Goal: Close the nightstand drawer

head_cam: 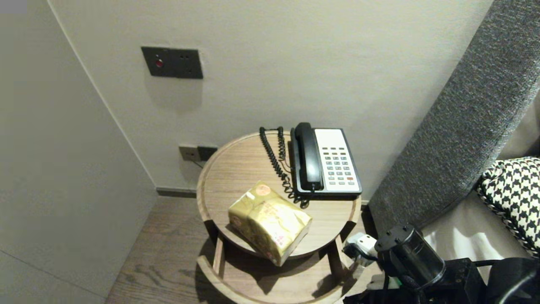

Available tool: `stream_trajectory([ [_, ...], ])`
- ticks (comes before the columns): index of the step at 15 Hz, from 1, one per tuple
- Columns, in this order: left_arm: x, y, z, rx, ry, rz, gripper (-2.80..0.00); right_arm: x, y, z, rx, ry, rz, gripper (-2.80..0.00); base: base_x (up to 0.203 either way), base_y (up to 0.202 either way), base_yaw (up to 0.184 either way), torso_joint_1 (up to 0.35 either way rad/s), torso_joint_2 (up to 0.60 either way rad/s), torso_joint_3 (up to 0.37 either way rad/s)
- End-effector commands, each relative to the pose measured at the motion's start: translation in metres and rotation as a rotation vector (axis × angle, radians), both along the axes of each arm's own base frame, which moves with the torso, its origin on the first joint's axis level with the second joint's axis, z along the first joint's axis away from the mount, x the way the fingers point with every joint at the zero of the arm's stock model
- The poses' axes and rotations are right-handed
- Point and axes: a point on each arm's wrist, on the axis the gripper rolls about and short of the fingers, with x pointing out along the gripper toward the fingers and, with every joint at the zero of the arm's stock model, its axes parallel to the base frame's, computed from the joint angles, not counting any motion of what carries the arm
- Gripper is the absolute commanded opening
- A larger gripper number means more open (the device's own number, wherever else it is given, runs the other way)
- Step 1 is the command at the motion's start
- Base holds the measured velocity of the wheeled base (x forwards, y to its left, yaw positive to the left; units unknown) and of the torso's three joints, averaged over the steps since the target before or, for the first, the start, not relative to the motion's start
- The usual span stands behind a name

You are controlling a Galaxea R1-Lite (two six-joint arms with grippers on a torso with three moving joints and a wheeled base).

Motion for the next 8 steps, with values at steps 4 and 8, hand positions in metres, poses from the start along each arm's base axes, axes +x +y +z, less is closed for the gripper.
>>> stream_trajectory([
  [4,-0.0001,0.0,0.0,0.0,-0.002,0.001,-2.8,0.009,-0.0012,0.0036,0.041,-0.044,-0.037,-2.8,0.0,0.0,0.0,0.0,0.0,0.0],
  [8,-0.0001,0.0,0.0,0.0,-0.001,0.001,-2.8,0.0115,0.0003,0.0067,0.065,-0.077,-0.06,-2.8,0.0,0.0,0.0,0.0,0.0,0.0],
])
